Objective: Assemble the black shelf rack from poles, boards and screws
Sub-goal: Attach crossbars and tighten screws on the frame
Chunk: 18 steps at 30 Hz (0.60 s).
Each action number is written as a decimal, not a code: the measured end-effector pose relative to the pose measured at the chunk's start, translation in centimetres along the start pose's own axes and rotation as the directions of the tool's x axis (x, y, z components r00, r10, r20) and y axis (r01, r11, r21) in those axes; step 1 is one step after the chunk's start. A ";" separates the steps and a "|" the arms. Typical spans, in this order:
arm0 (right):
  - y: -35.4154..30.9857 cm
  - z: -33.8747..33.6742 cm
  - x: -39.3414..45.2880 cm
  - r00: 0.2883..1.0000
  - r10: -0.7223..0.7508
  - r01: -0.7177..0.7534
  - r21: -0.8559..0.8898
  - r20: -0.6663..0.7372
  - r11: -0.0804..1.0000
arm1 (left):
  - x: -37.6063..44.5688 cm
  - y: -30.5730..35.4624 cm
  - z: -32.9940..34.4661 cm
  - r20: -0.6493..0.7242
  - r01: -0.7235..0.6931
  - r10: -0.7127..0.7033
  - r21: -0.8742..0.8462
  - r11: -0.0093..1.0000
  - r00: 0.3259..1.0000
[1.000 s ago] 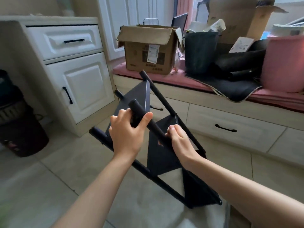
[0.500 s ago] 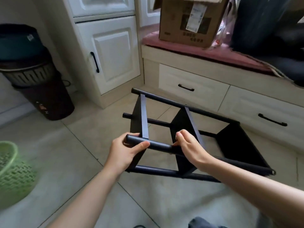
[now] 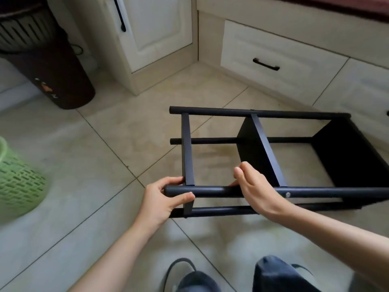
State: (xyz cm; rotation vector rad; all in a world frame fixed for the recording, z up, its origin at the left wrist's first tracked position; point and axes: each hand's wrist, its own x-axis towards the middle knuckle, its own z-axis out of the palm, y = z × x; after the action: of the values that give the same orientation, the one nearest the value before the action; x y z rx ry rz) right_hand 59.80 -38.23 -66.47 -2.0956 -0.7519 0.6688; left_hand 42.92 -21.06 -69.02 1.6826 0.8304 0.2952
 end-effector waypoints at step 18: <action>2.9 2.3 -1.1 0.992 0.088 -0.085 -0.038 0.085 0.996 | 0.3 -1.8 -0.9 0.278 -0.230 0.077 0.573 0.786 0.957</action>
State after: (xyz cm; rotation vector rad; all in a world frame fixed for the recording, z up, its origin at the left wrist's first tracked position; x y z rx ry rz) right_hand 58.26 -39.31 -69.84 -2.1523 -0.7277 0.8039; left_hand 41.90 -20.09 -70.50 2.3413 0.6315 -0.0864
